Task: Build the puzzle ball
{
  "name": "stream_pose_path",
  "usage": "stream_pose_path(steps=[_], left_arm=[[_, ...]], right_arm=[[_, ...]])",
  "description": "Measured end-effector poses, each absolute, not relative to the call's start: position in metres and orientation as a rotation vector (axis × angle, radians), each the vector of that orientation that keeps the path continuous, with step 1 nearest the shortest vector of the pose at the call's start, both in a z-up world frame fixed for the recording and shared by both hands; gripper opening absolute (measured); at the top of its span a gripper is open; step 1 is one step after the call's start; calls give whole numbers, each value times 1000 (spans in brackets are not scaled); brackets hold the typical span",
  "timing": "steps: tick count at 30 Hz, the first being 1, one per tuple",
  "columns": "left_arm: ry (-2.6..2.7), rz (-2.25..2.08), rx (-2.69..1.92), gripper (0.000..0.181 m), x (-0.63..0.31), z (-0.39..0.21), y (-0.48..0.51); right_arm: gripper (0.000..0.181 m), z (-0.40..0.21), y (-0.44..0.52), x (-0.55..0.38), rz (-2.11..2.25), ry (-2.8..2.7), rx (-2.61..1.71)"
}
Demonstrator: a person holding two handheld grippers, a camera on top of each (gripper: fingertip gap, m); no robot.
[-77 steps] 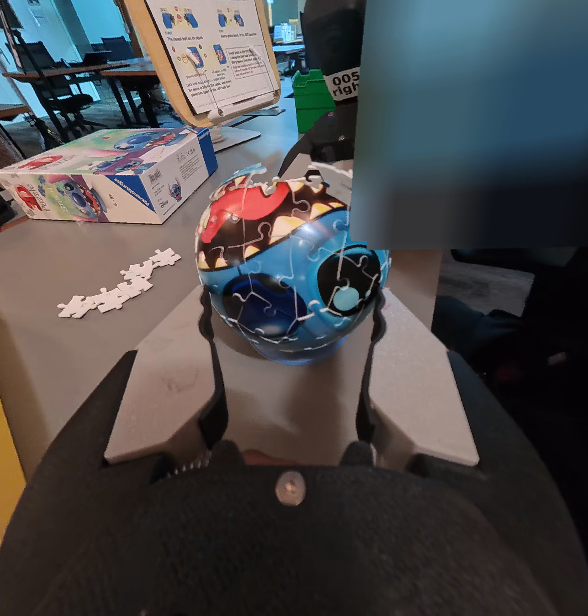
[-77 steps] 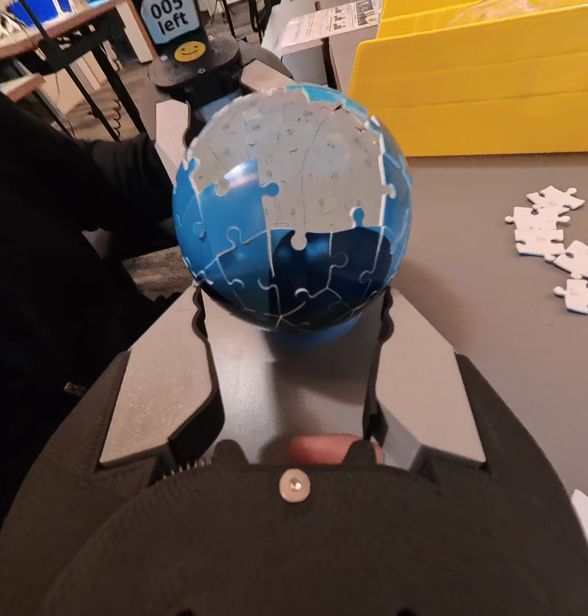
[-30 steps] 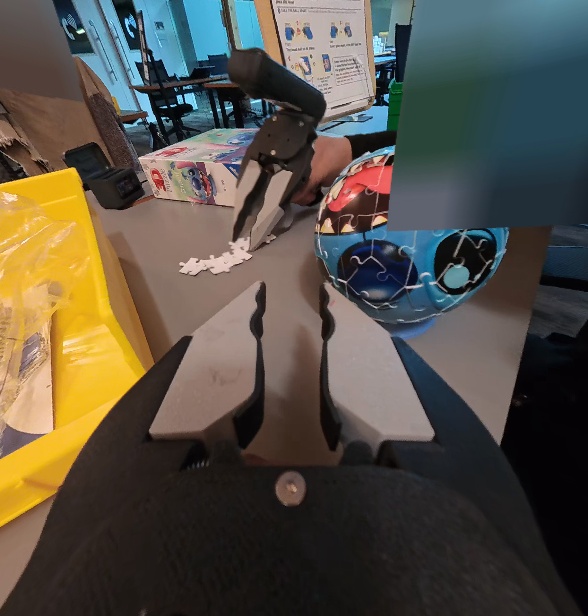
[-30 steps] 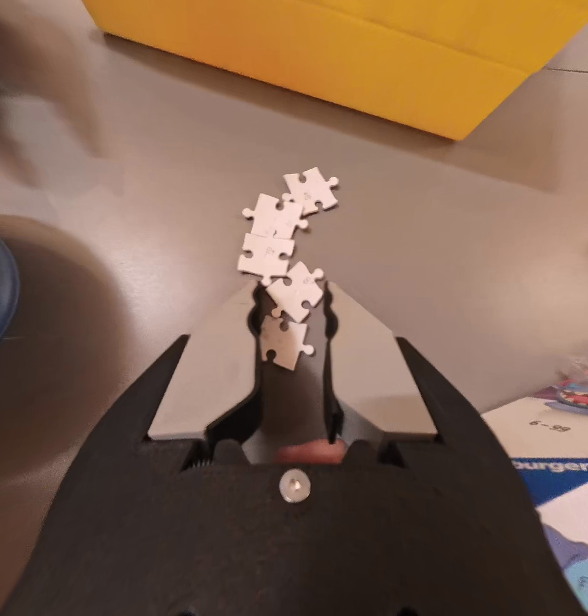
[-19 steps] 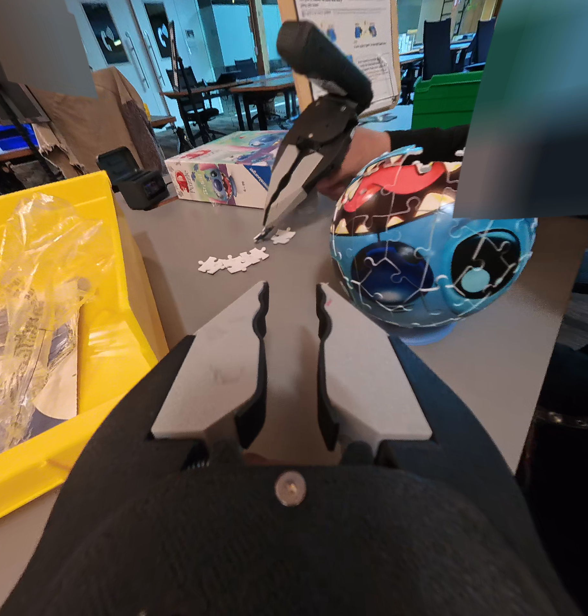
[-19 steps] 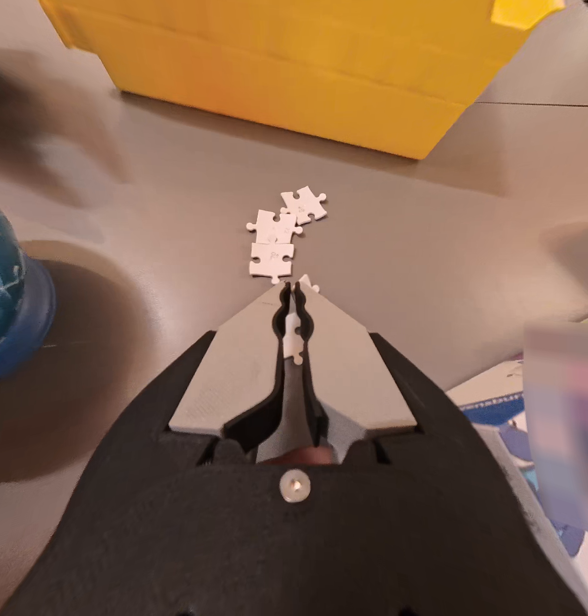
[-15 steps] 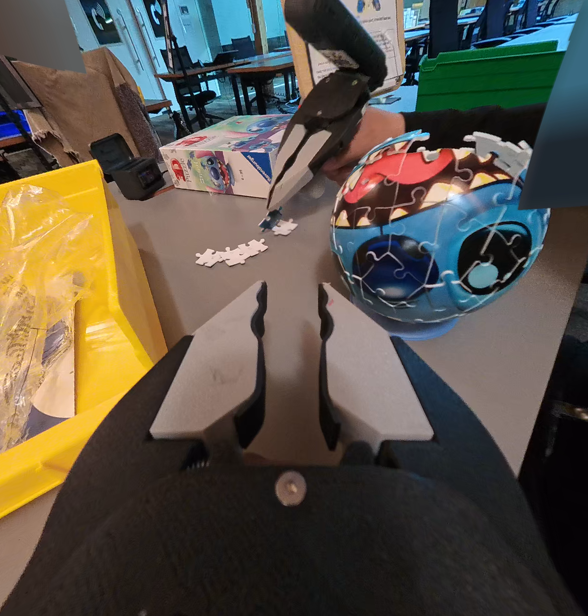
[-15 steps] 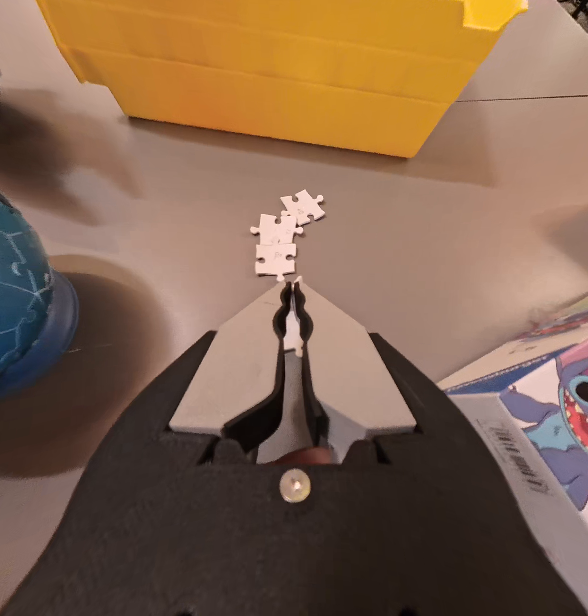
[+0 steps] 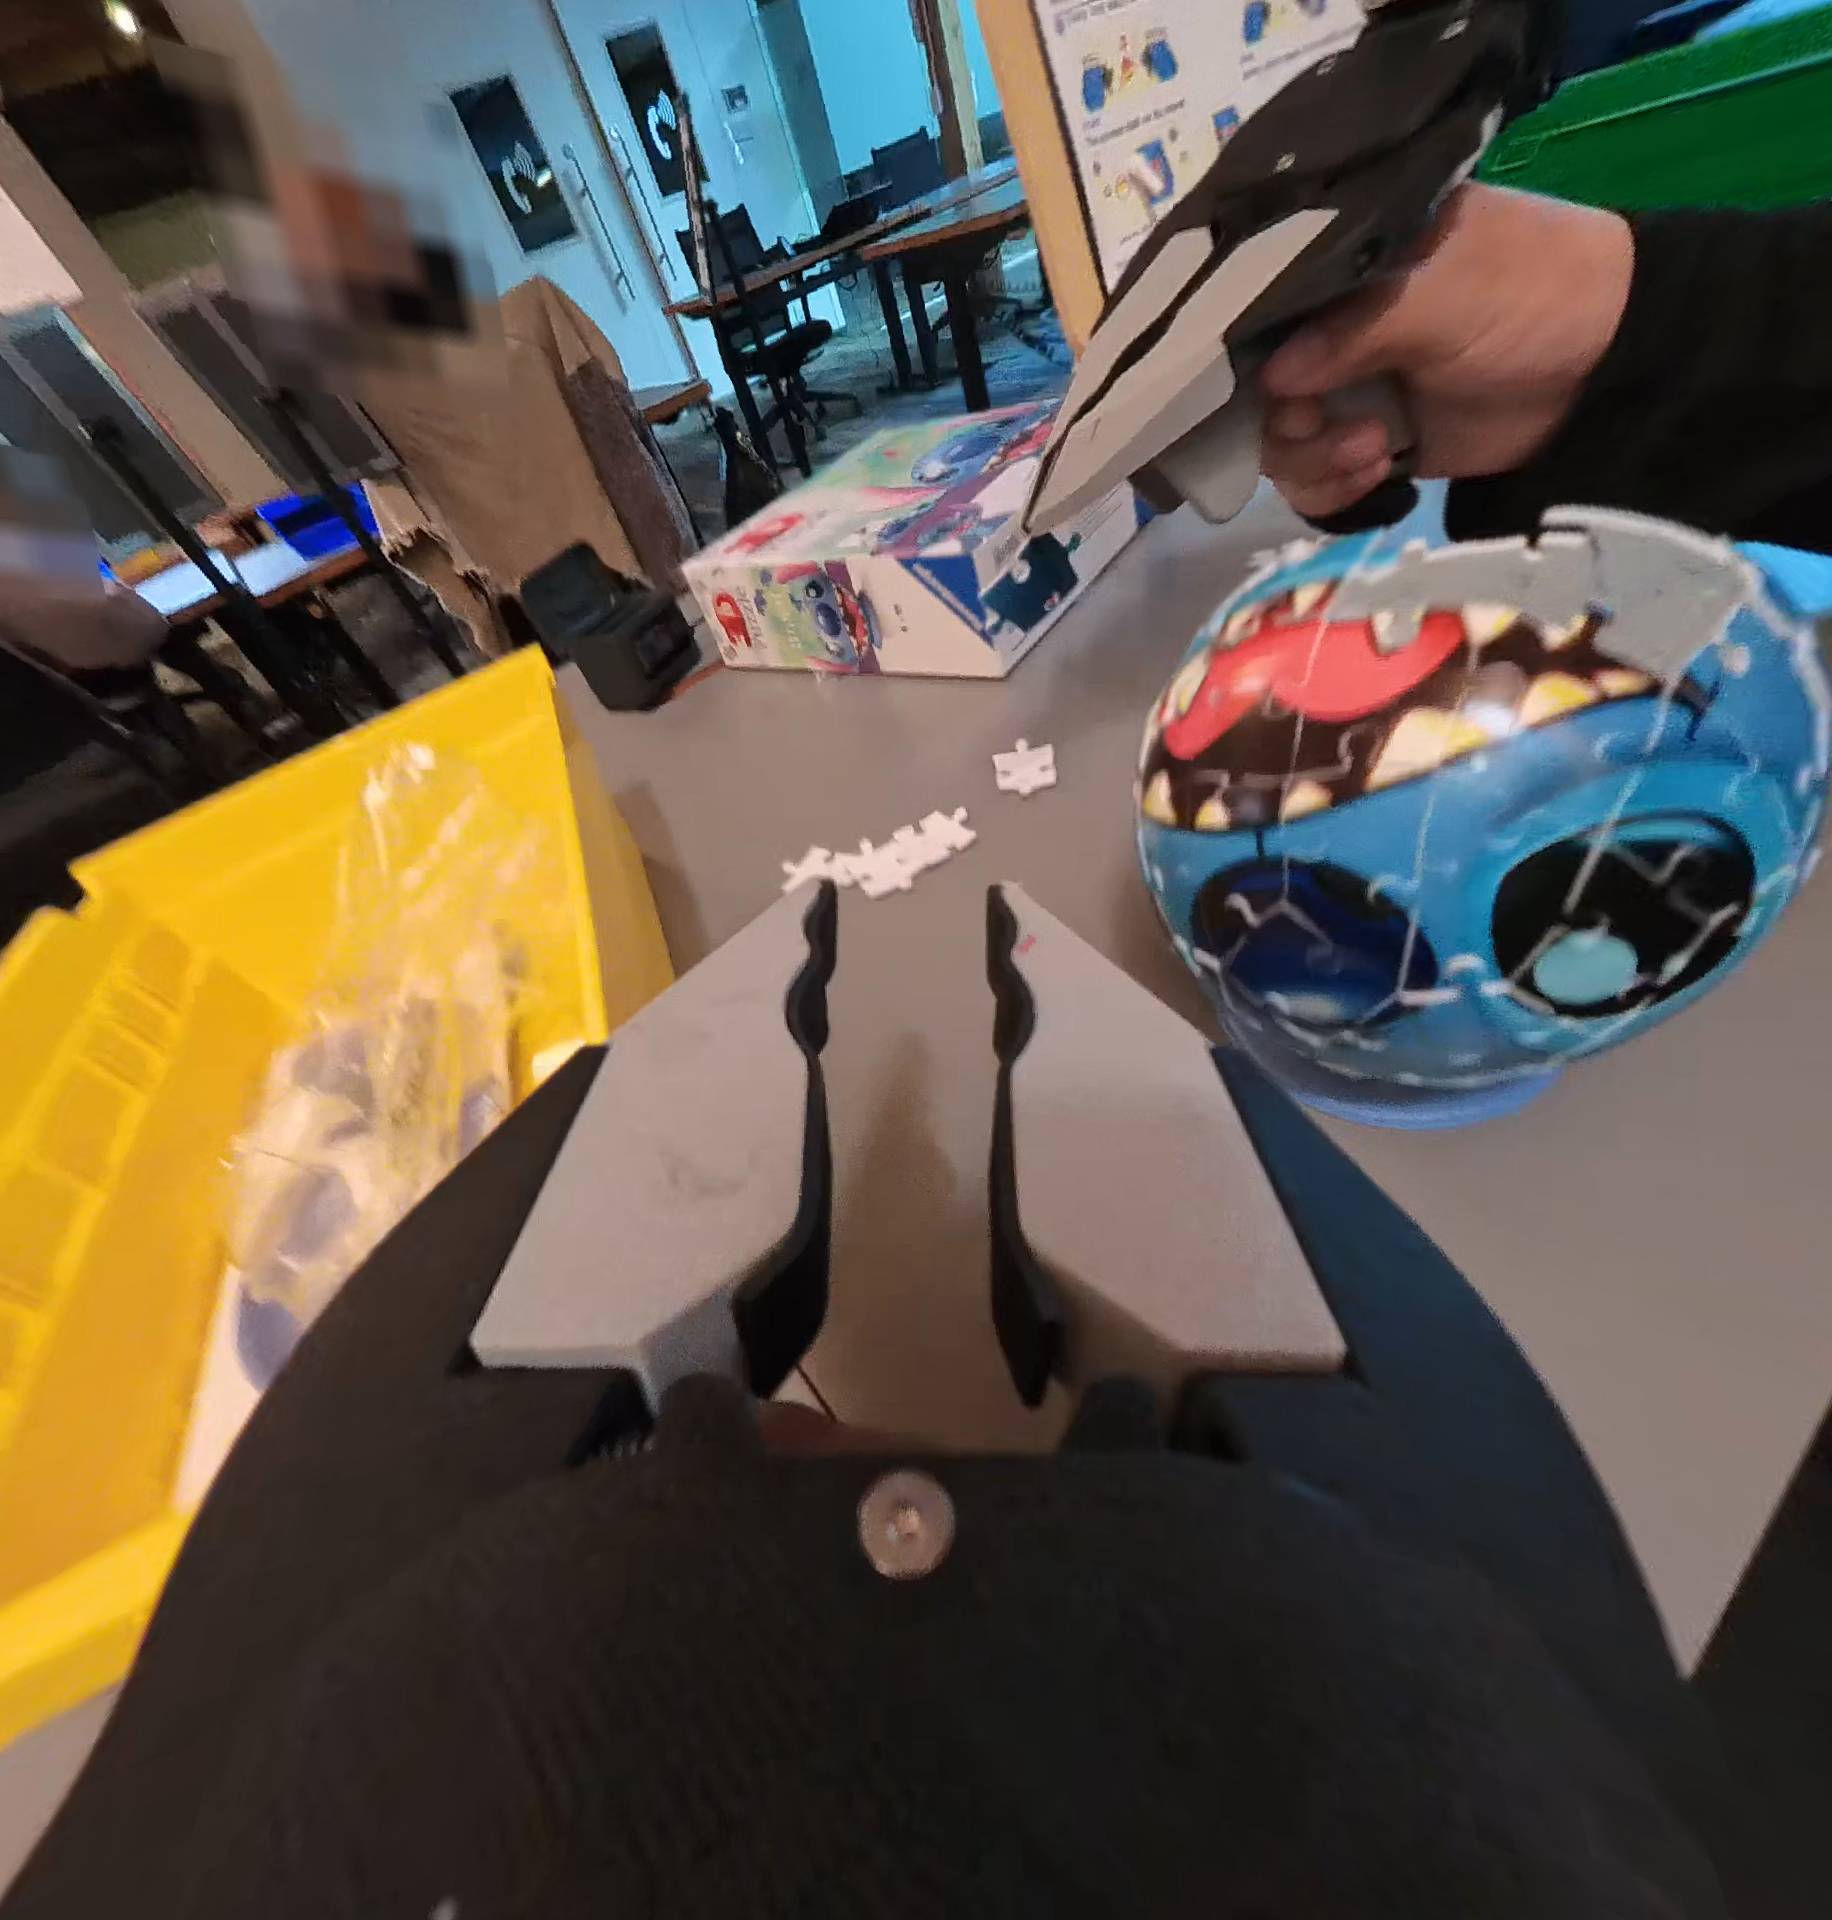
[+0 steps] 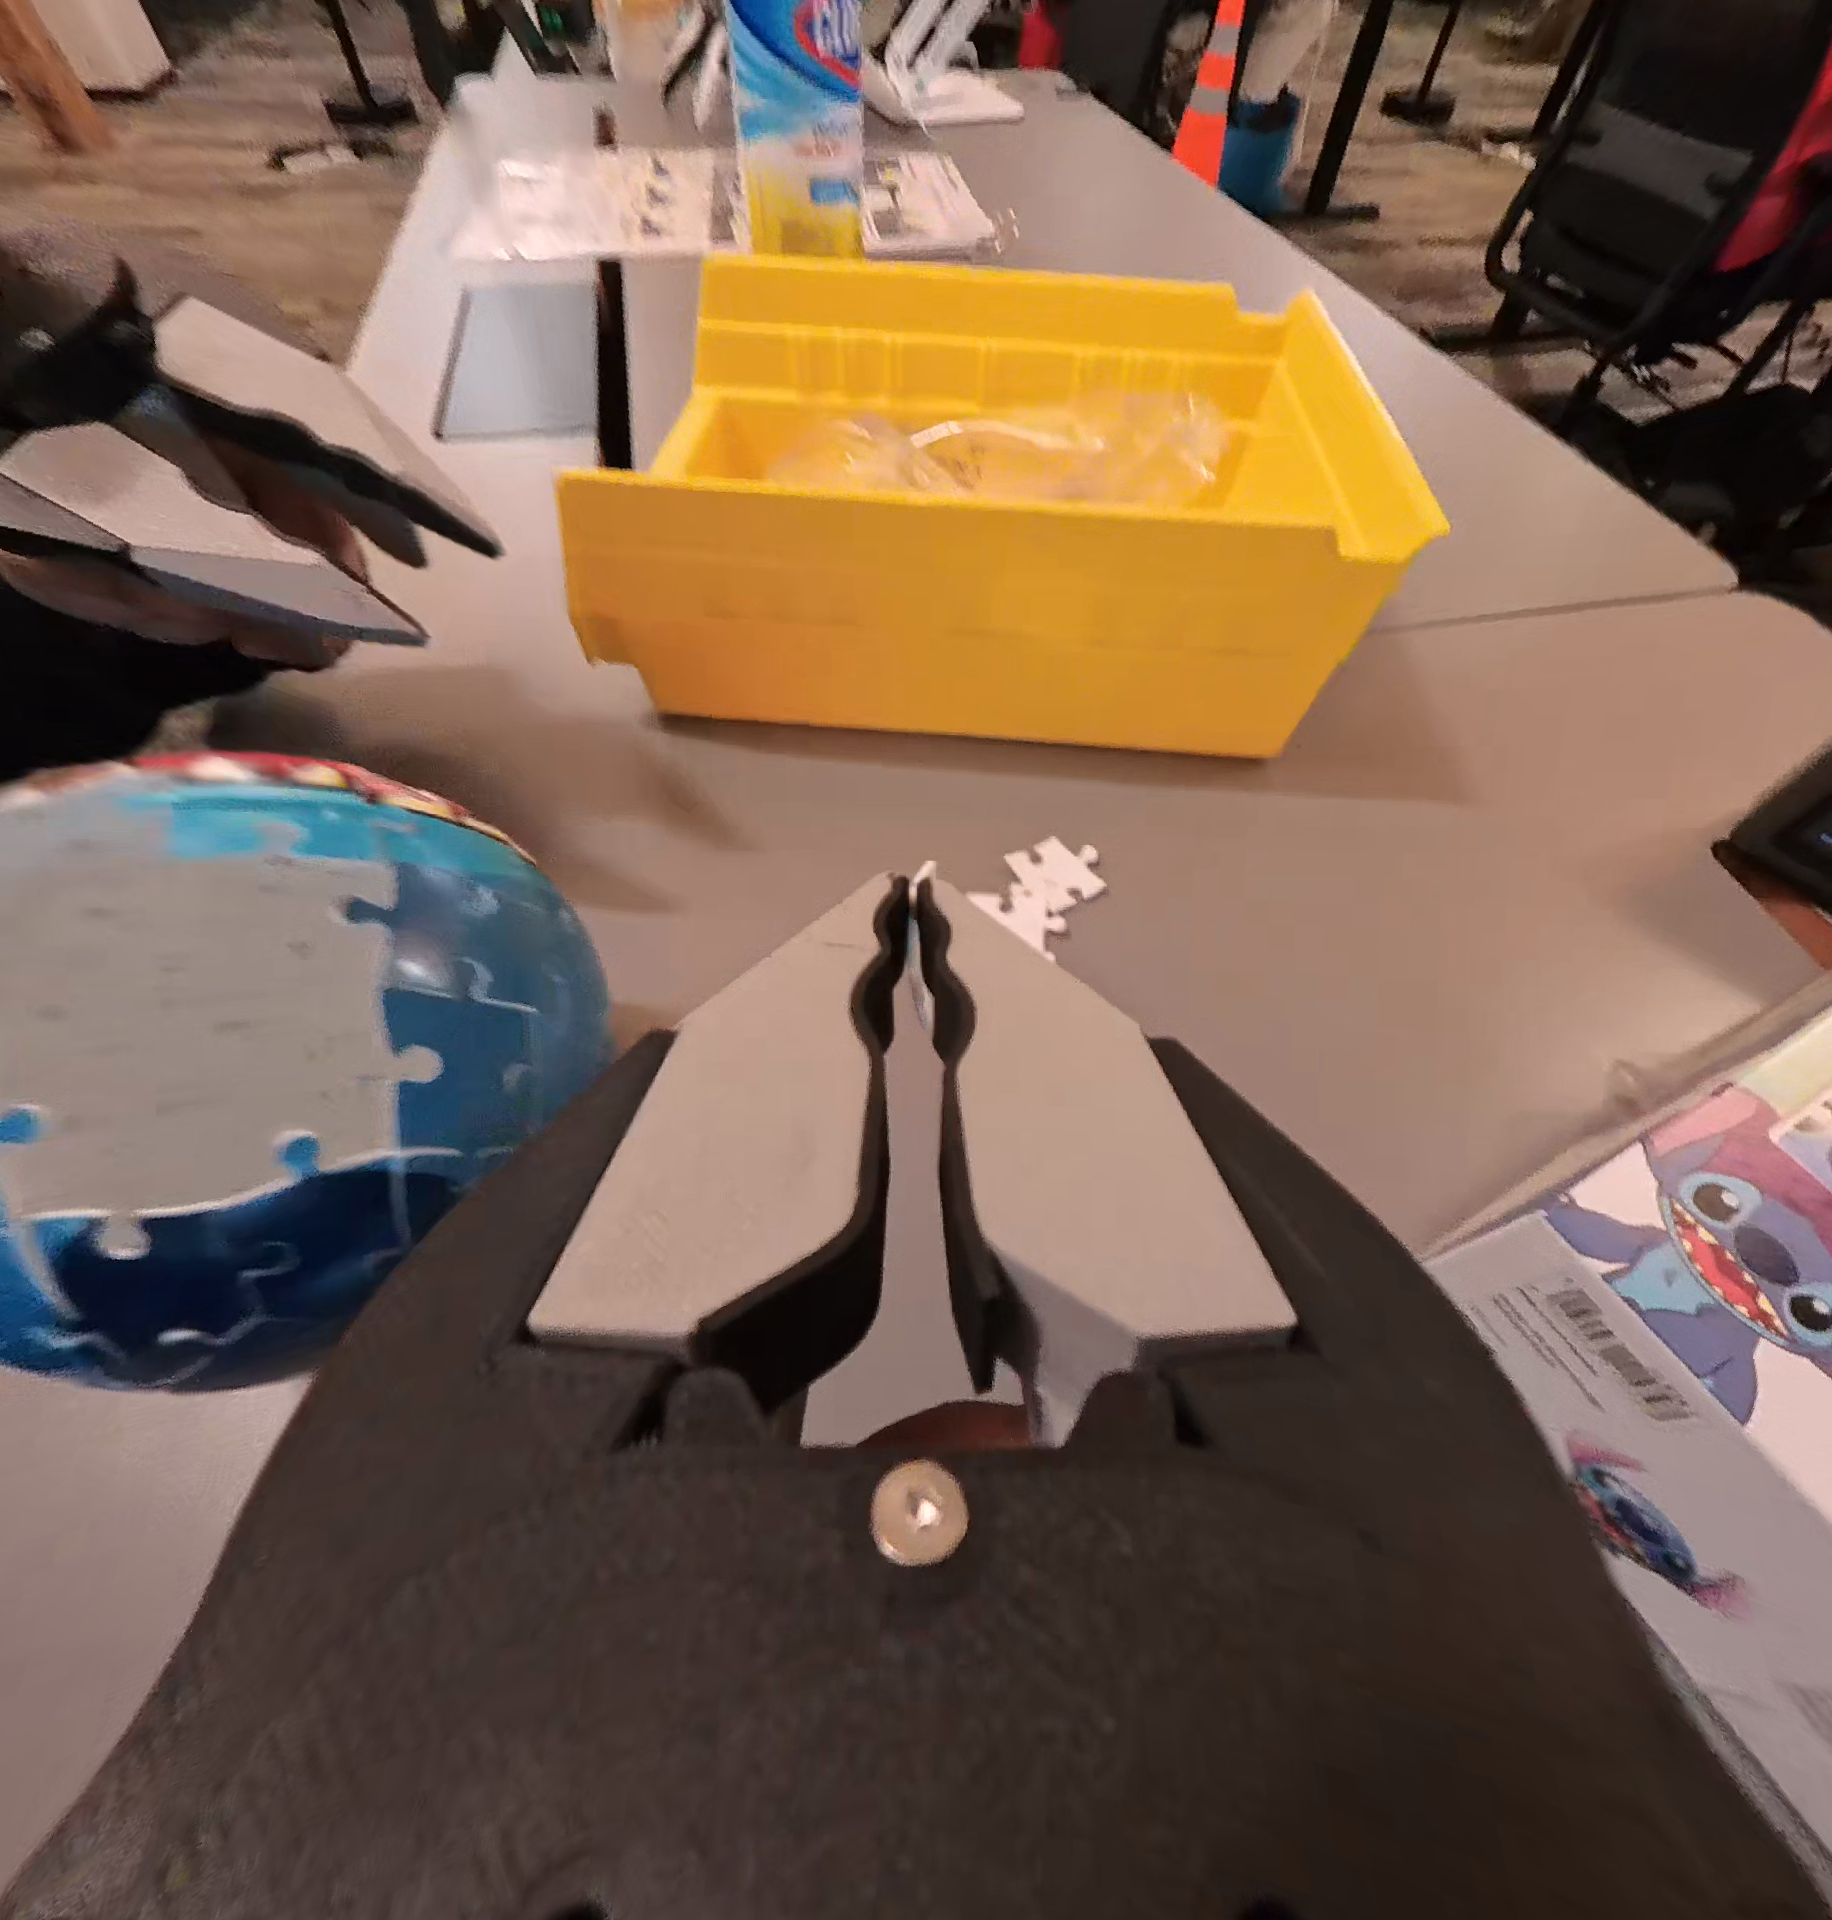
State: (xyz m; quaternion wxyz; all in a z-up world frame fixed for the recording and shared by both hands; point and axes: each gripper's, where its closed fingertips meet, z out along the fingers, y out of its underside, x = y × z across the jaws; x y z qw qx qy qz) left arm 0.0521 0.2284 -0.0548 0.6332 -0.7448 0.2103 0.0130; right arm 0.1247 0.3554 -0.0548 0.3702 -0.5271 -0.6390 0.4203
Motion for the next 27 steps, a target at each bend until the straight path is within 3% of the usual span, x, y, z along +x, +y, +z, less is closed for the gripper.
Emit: stream_pose_path(steps=[6,10,16,19,23,27], left_arm=[[683,134,-1638,26,87,1,260],[872,246,-1646,28,118,2,296],[917,-32,-1701,31,154,5,318],[869,-126,-1739,28,155,10,323],[845,-268,-1742,0,164,13,322],[813,-109,-1886,1,137,-19,341]], right_arm=[[0,-16,333,133,1295,-1530,-1322],[0,12,318,143,1623,-1418,-1303],[0,32,326,157,1847,-1277,-1270],[0,36,328,161,1874,-1256,-1257],[0,33,328,158,1857,-1258,-1256],[0,4,351,152,1609,-1319,-1350]])
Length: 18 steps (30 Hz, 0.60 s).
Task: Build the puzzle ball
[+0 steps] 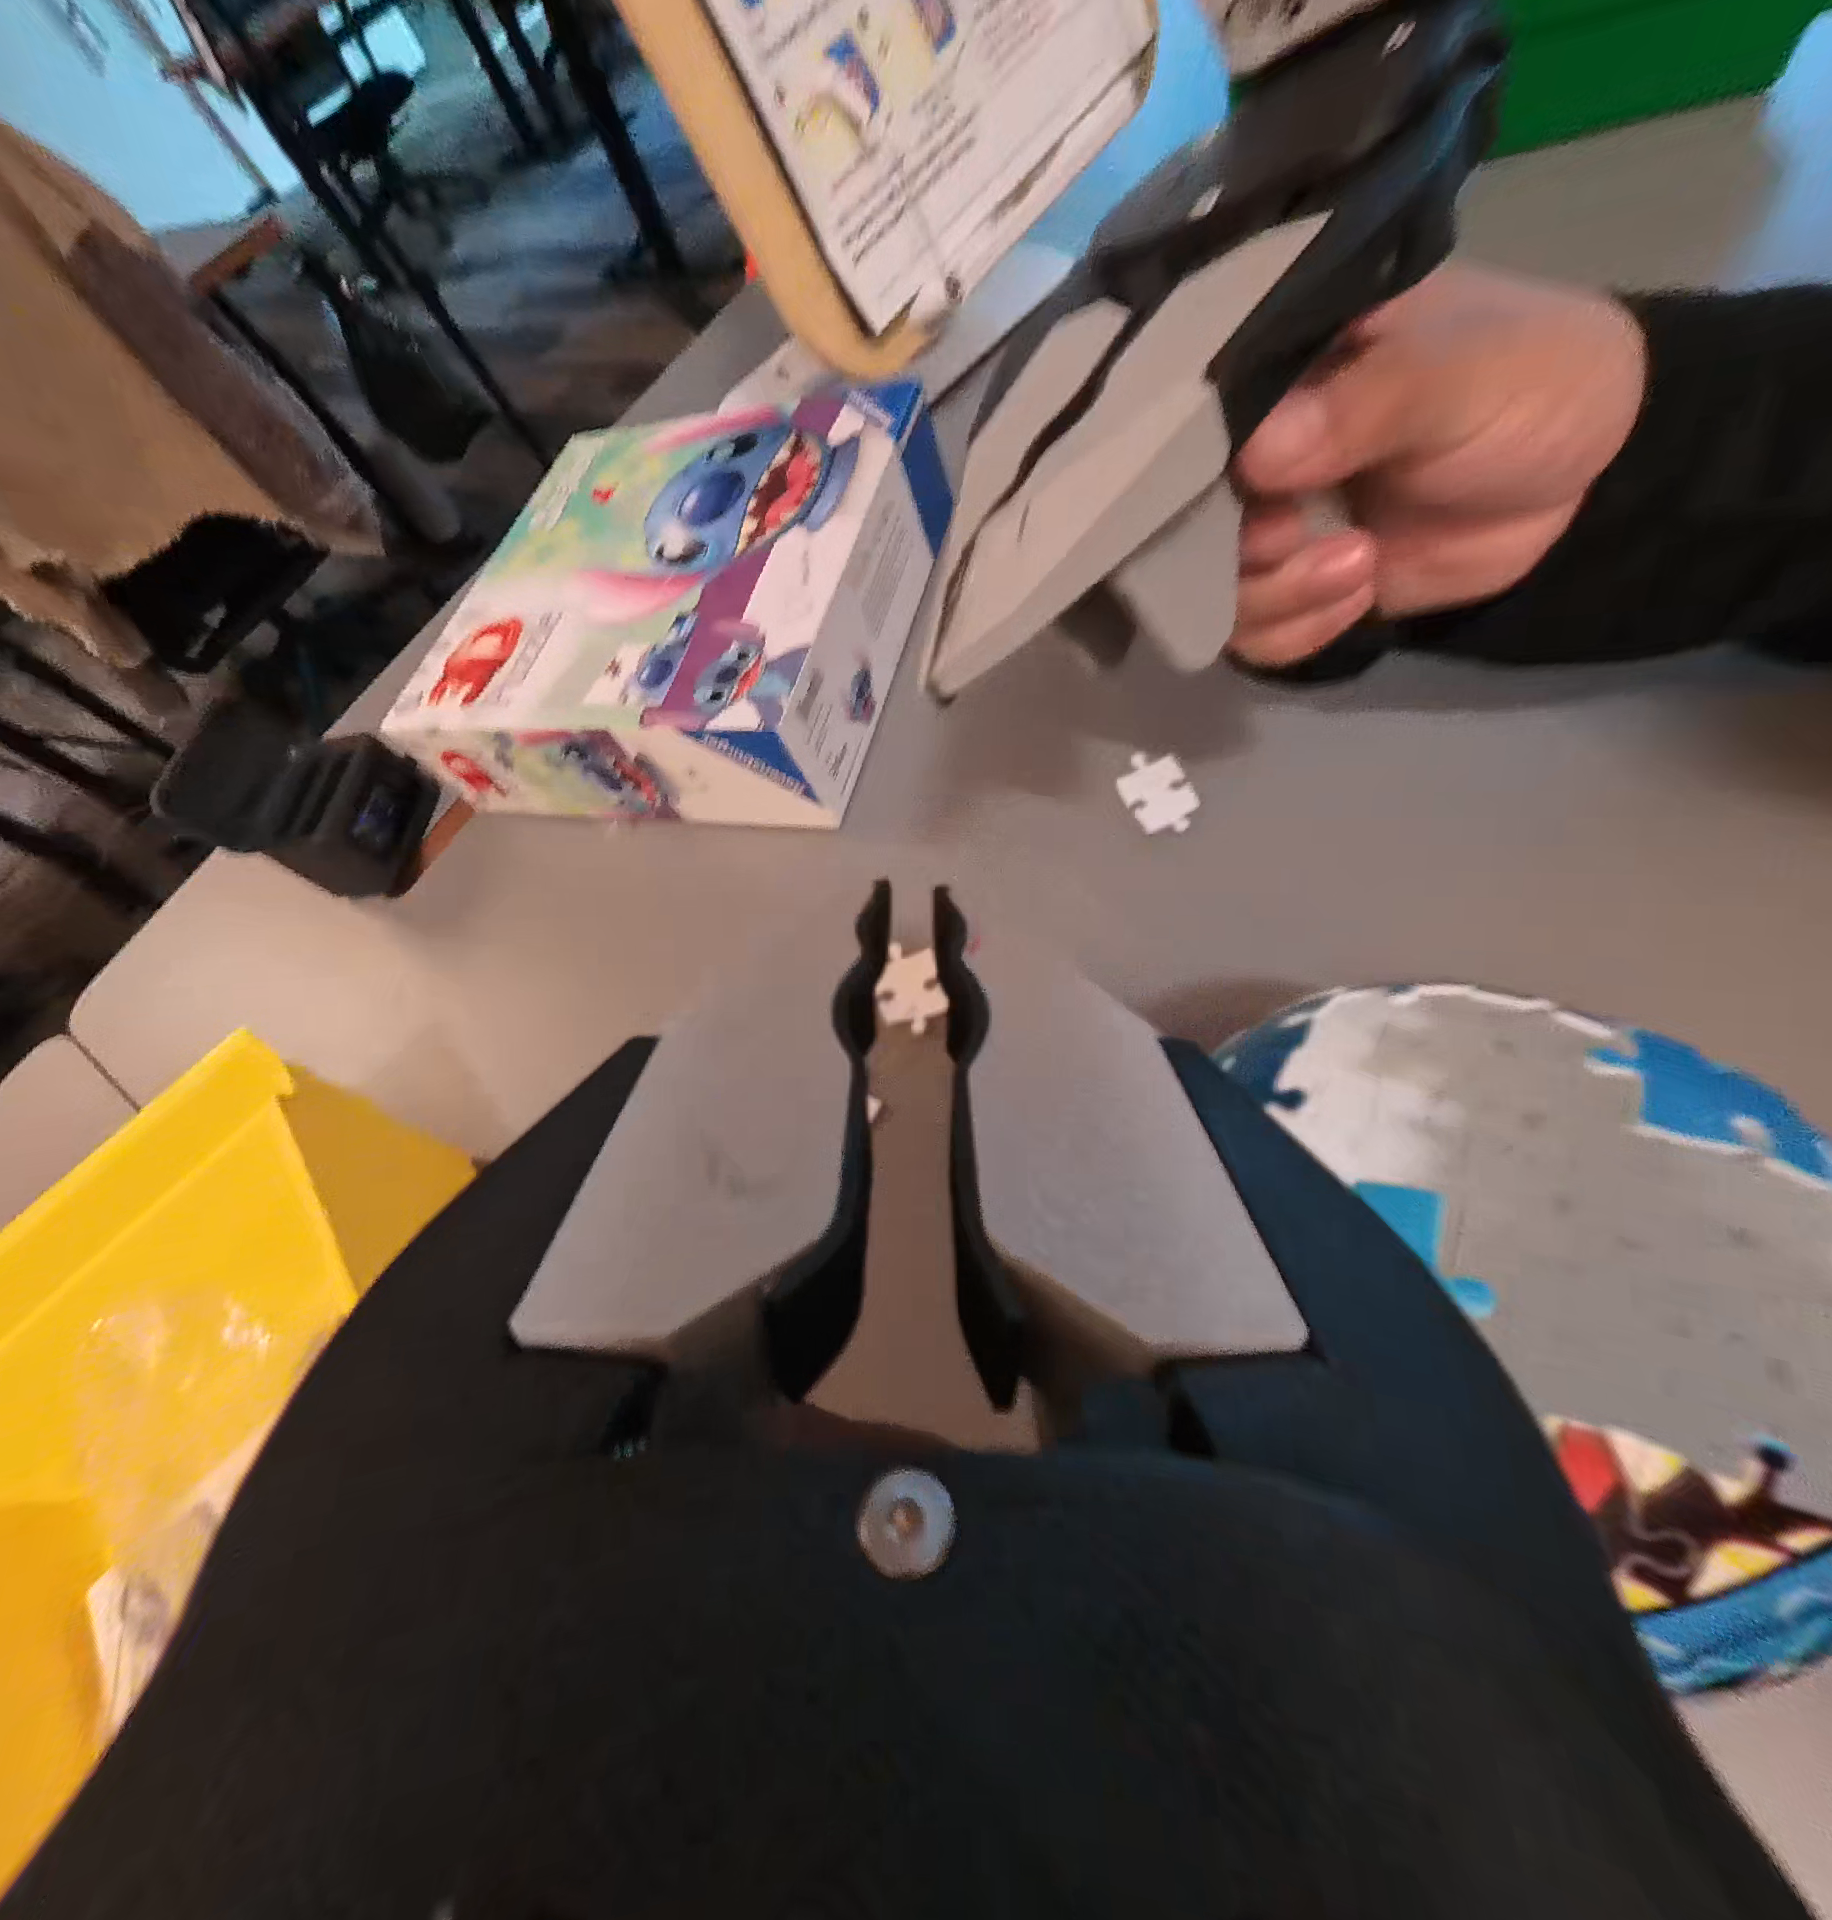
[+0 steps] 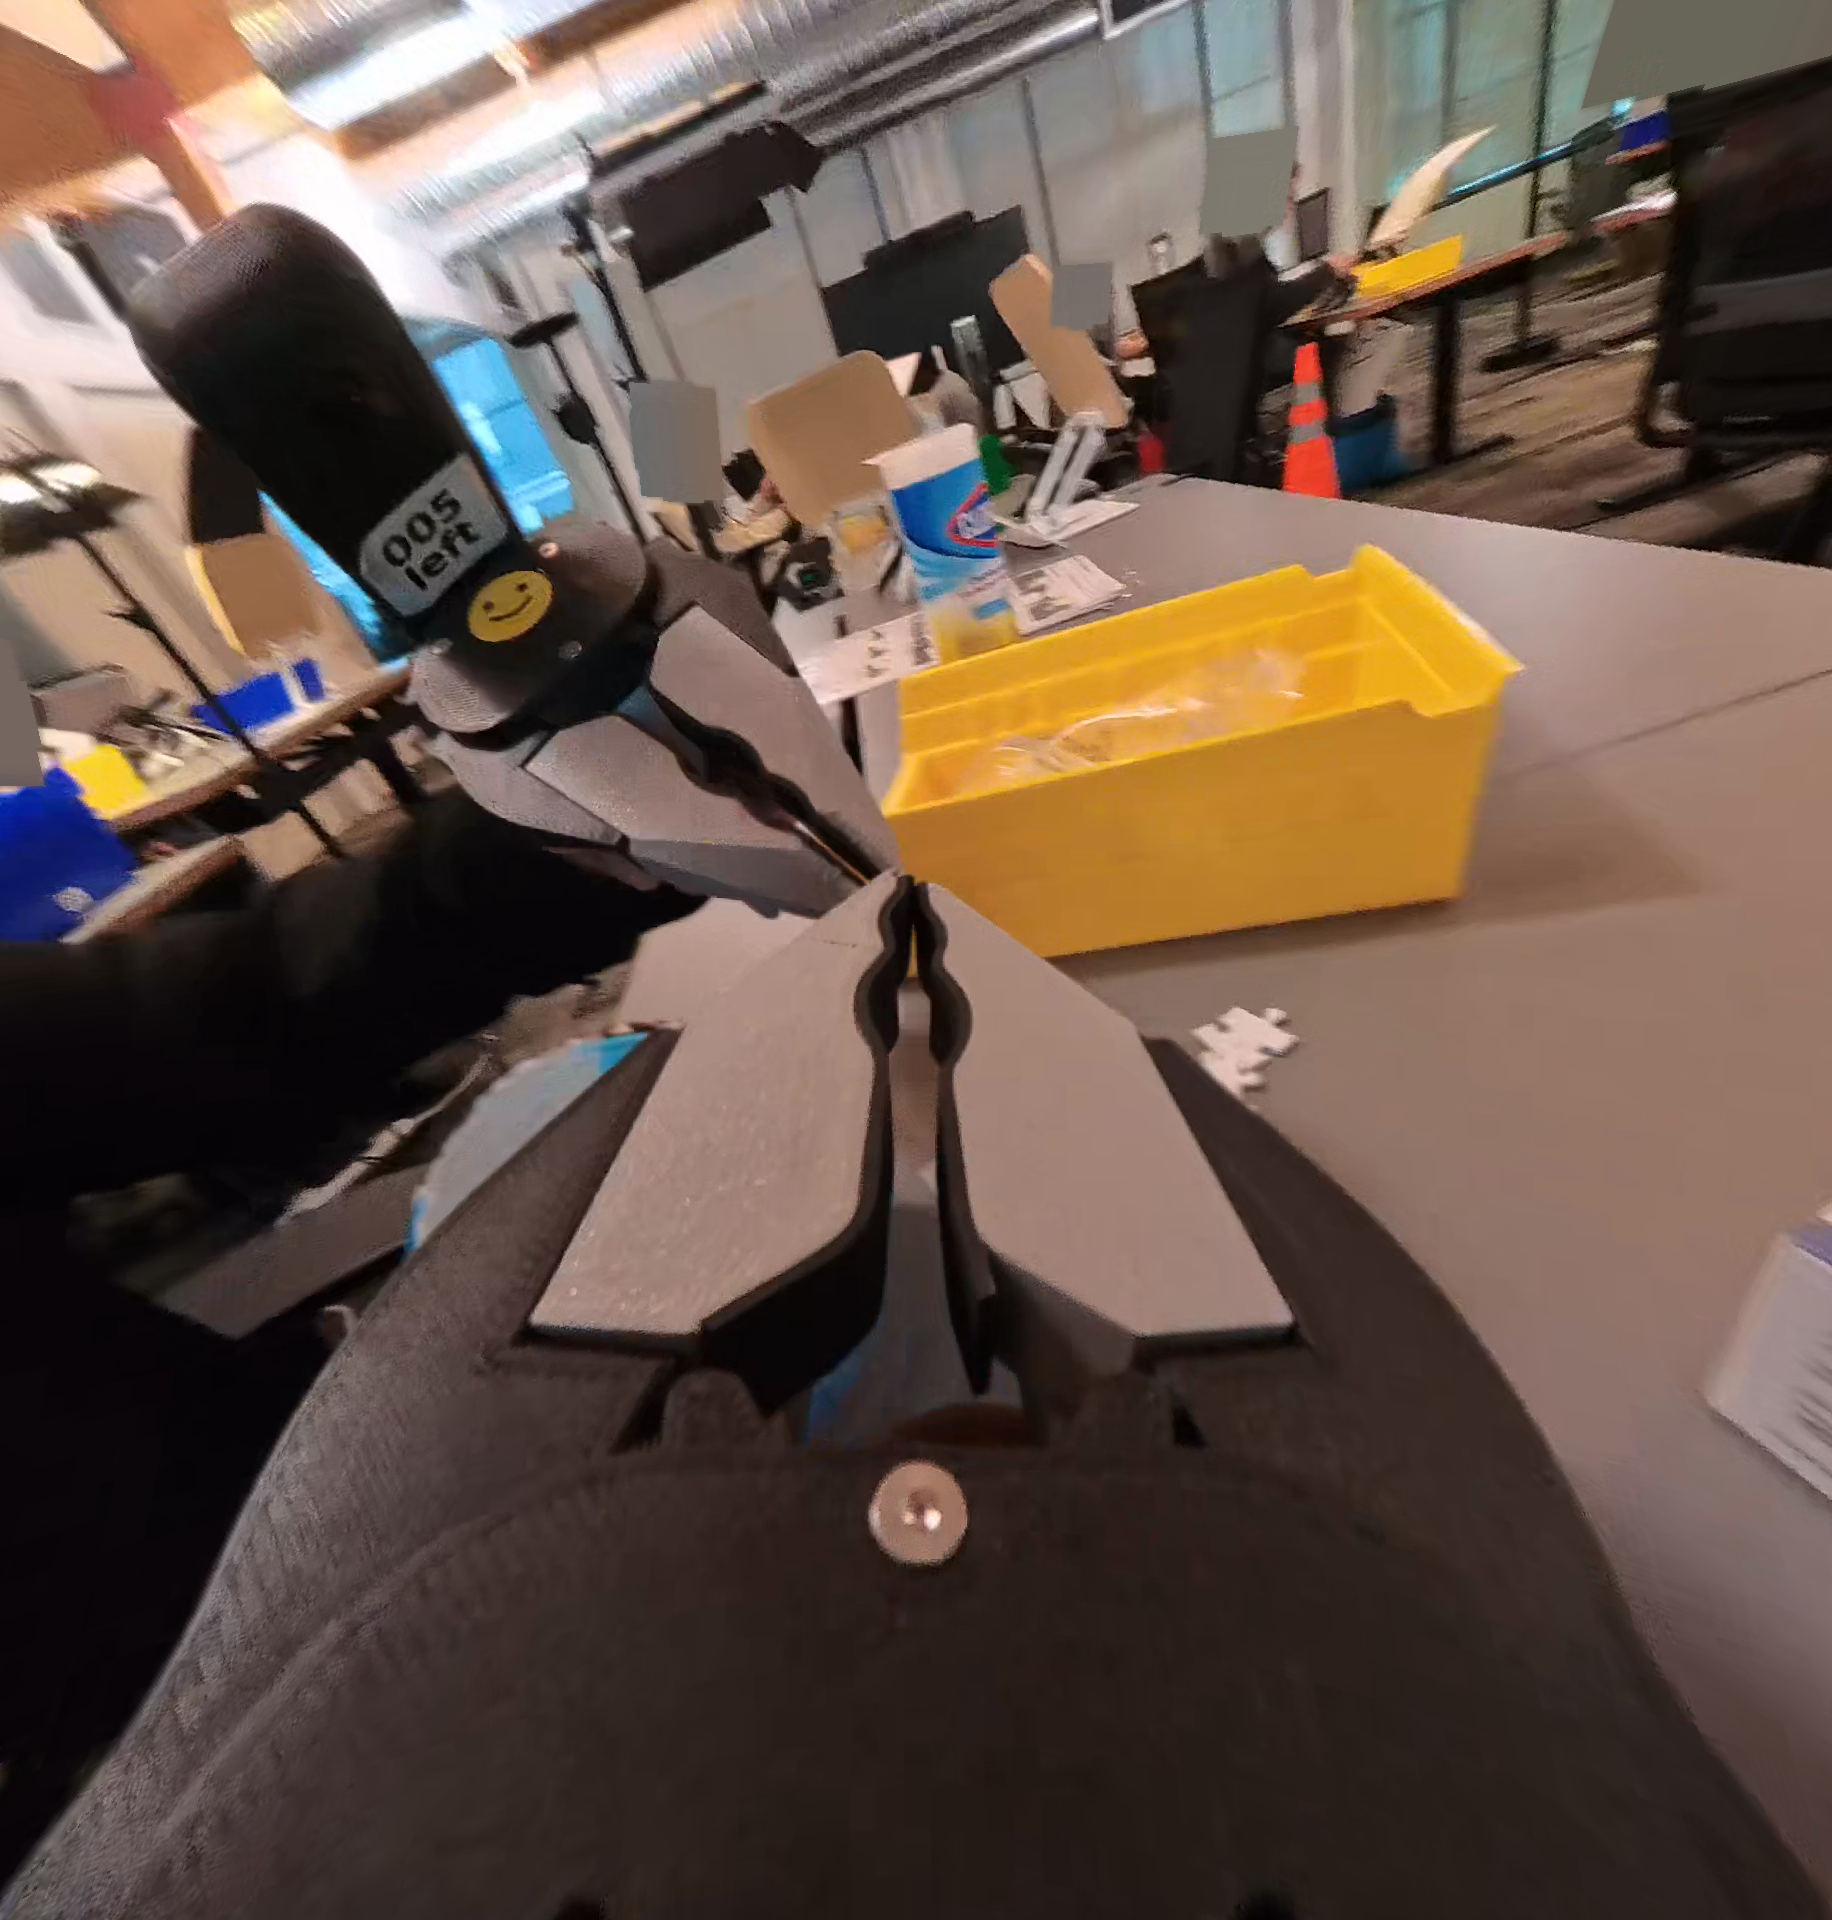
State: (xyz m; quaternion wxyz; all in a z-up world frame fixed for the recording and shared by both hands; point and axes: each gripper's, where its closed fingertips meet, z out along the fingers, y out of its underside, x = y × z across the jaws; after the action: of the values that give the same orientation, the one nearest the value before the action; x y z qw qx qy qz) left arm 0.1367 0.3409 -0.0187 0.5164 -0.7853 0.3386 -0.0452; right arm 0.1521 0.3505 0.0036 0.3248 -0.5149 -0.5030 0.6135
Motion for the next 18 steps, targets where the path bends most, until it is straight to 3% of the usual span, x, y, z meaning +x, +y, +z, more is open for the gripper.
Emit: stream_pose_path(steps=[9,18], left_arm=[[623,52,-1954,18,68,-30,307],[450,-20,-1999,23,44,-102,233]], right_arm=[[6,-79,370,158,1238,-1611,-1494],[21,-133,352,166,1018,-1840,-1434]])
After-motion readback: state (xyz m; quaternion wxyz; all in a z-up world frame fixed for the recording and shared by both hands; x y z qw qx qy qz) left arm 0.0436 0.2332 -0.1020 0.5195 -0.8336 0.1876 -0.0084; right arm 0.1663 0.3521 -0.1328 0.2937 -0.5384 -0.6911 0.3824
